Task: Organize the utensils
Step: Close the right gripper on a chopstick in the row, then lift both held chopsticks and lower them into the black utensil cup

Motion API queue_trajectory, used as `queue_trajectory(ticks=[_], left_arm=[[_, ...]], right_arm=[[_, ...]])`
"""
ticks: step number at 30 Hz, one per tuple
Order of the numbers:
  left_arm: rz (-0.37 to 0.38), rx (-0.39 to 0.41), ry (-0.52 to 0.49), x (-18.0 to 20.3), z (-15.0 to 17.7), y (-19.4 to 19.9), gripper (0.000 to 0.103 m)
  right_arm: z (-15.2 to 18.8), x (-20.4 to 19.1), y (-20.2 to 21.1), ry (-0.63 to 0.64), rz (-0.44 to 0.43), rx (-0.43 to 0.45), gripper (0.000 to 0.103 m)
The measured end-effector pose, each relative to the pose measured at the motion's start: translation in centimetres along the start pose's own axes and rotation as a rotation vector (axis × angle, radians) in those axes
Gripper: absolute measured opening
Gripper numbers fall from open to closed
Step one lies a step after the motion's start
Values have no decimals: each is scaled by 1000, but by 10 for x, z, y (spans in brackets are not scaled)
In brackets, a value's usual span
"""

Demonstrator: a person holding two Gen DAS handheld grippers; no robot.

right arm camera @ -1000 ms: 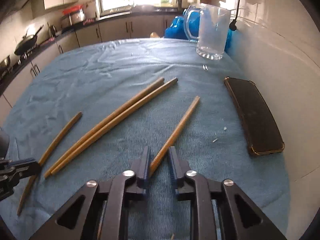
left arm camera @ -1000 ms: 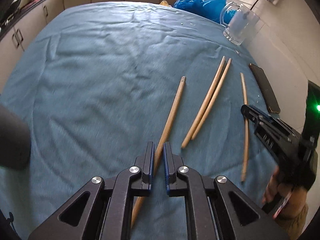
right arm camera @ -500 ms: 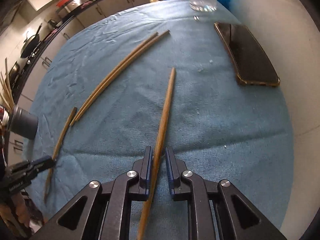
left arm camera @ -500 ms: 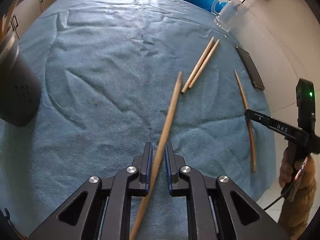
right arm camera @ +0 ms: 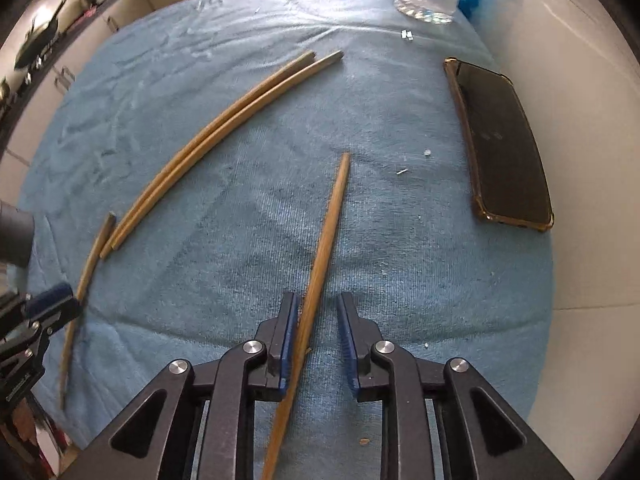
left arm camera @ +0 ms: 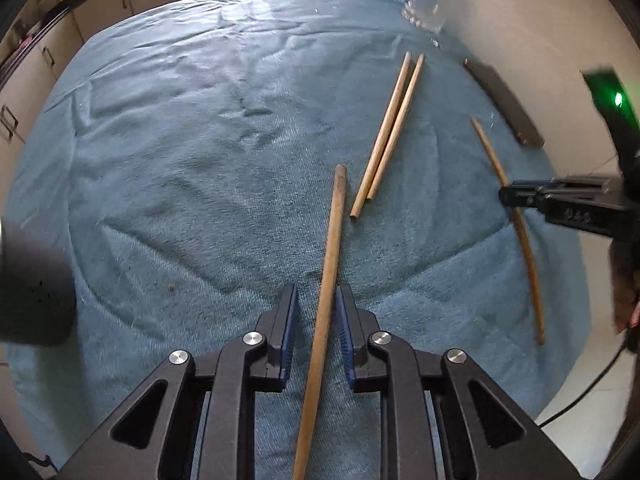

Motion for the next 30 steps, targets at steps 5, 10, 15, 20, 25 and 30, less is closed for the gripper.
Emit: queue_trajectory(ticks=[5,10,15,20,25,30], left_arm=[[-32,-49,-44,3,-7,-6,18],[-57,-77,-84,8,-13,-10,18],[-31,-23,-46,2,-14,-8,7],[11,80,18,-2,-4,16,7],[31,208,33,-4,7,56,7],[74,322,82,-8,12,93,7]], right_arm=[[-12,-4,-8,44,15,-108,22],[-25,-9,-15,68,19,-177,21],[-29,-17,-14,107,18,-83,9],[-13,-21,-2,54,-57,60,7],[-2,-31,24,7,-157,221,7],[8,-45,53,1,-205,360,7]])
Point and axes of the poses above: each gripper's, at about its wrist camera, not at the fingertips, and y roughly against the way its jaws point, x to its right, z to its underside, the point moved 7 cm from there along -y, roughly the way its jaws point, and after that the axes turned 4 degrees about x, right-handed, at the moved point
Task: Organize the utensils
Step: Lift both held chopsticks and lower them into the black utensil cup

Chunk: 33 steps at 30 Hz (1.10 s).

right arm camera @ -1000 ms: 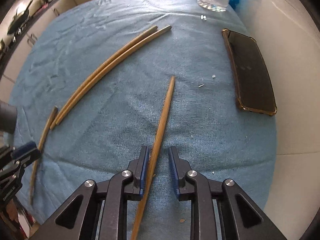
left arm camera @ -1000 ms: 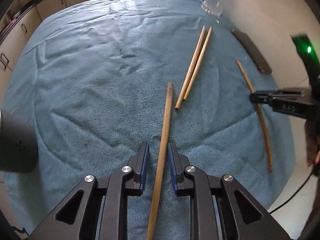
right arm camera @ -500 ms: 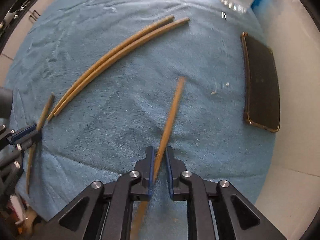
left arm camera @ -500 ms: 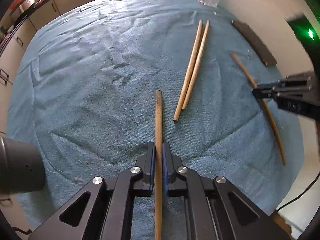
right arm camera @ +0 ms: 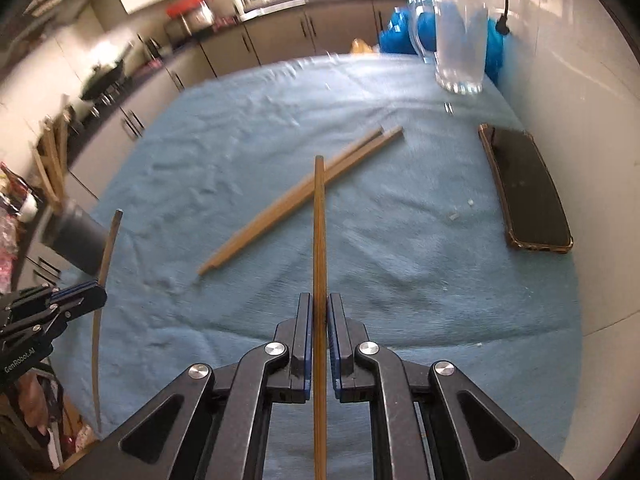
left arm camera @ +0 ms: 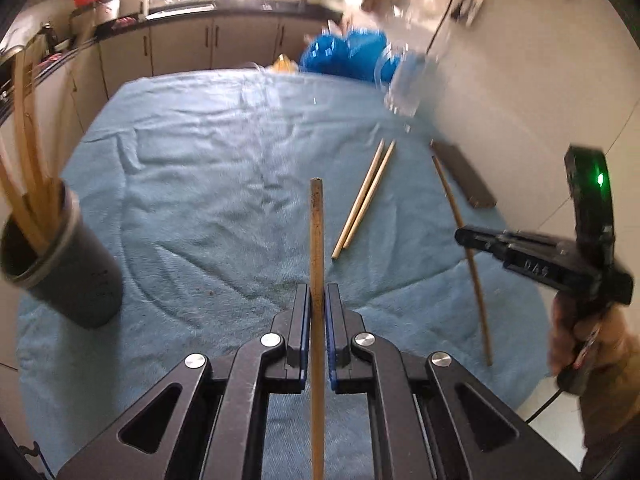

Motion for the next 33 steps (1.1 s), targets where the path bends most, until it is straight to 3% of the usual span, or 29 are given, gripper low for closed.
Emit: queue_trajectory(ticks=[7,11,20,26,33], left_arm=[[-7,159,82,-25,-11,56,7],[-24,293,145,-49,-26,102,7],[-142,546,230,-112,-69,179,7],[-206,639,294,-156,-97,188,7],[-212,696,396,-204,-123,165,7]], right_arm=[[-7,-35,38,-3,-68,166,7],[-19,-60,62,9,-117,252,7],[-72,-143,84,26,-300,396,7],[-111,-218,77,21,-431,467,8],[-147,-283,53,31,-430,612,8]])
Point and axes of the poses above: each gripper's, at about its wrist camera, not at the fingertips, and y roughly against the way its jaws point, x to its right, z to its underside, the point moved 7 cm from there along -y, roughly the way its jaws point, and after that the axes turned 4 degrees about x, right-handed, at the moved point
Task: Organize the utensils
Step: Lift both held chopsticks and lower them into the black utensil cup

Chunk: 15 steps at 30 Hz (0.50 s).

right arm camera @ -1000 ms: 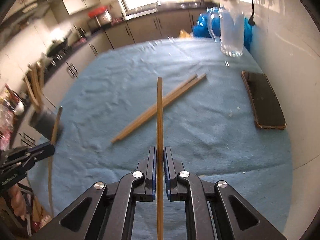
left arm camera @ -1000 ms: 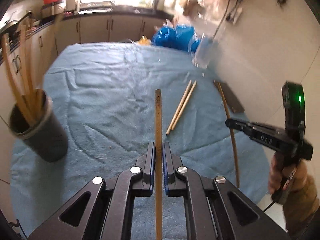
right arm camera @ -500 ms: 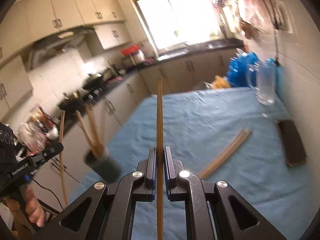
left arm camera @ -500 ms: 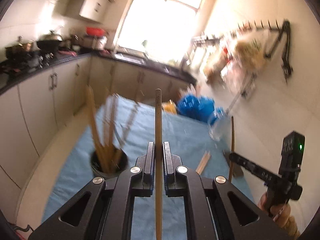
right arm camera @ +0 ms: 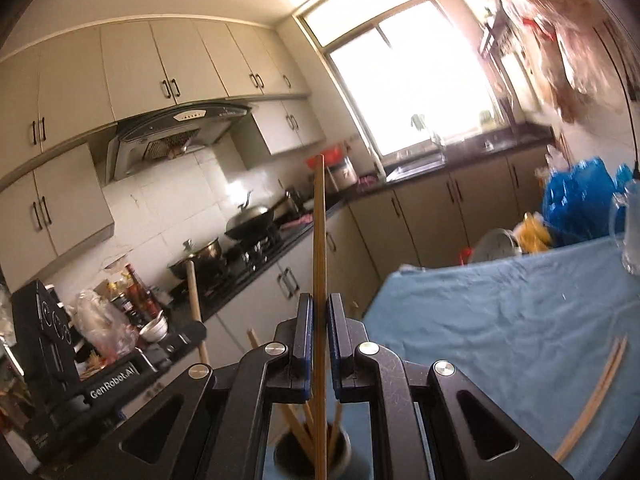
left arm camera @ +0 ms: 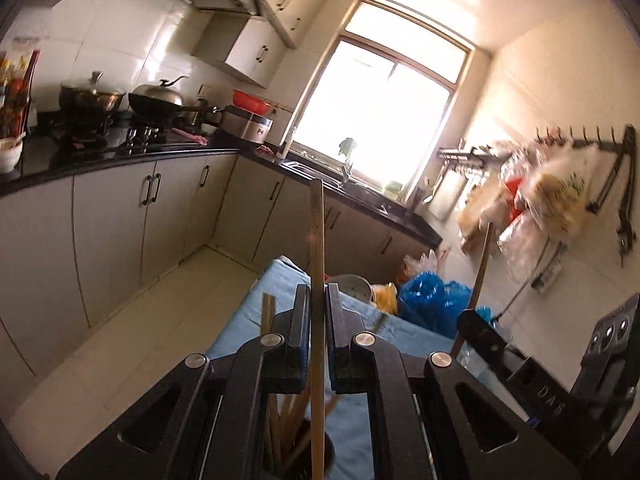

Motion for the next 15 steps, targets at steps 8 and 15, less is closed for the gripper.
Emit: queue_trajectory(ticks=[8,15], left_arm=[[-4,30,45,-28,2,-40,7],[-7,-22,1,-28,25,-56,7]], right_arm=[[31,5,-57,6,30,-30,8],[48,10,-62,58,63,-51,8]])
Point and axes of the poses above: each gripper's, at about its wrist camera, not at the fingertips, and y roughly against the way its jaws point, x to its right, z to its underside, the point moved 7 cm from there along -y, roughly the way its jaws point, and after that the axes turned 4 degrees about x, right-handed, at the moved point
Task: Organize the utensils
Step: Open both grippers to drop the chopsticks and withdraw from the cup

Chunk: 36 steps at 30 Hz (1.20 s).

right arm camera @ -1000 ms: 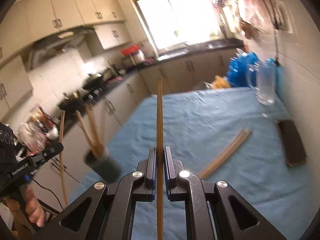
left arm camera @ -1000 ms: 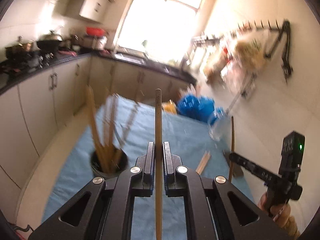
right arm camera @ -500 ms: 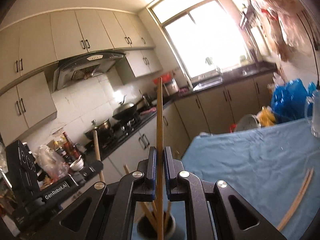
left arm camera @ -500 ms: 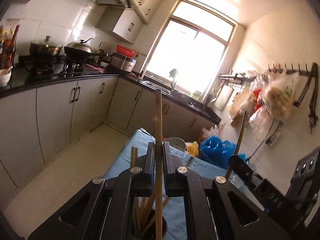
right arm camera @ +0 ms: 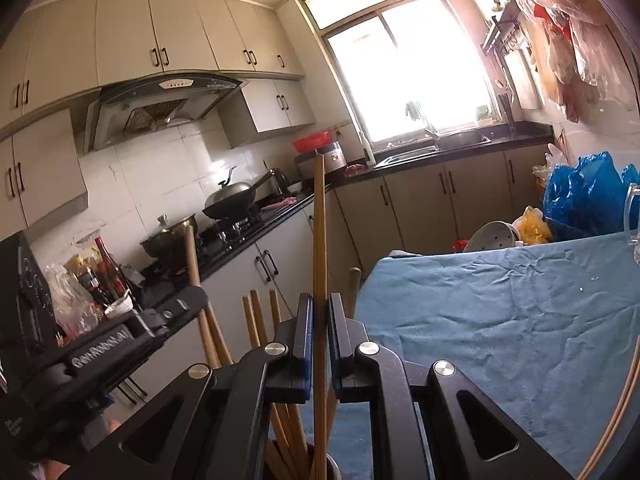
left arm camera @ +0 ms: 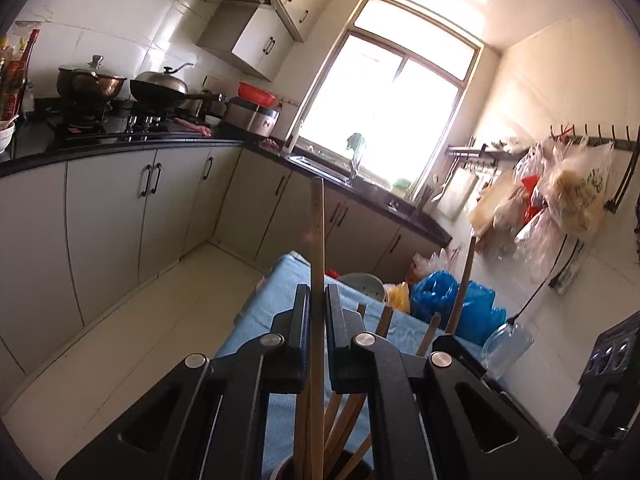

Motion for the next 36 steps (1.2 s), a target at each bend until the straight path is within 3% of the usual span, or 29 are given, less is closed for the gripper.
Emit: queue_trajectory(ticks=[9,11,13,14,17,19,21,25,36], left_arm=[[-31,-27,19,-9,9,12,7],[-37,-27,20,-10,9,17,7],[-46,-24,16,-9,9,25,8],[-52,-23,13,-8,8,28,8],[-68,-19,-3,-5,7,41,20],[-88,-3,-16,-2,6,54,35],[-118,18,-39,2,9,70,37],[-169,3,-90,12,21,89,48],[-209,-86,-226,53,62,105,52]], right_arm=[[10,3,6,0,0,-31,11],[10,4,10,-2,0,-28,20],[8,4,16,0,0,-18,36],[6,4,20,3,4,-11,38],[4,6,31,7,14,-4,42],[4,13,41,4,28,-2,49],[6,20,51,-1,49,0,53],[15,45,72,-20,114,-20,54],[48,127,134,-134,293,-86,55]])
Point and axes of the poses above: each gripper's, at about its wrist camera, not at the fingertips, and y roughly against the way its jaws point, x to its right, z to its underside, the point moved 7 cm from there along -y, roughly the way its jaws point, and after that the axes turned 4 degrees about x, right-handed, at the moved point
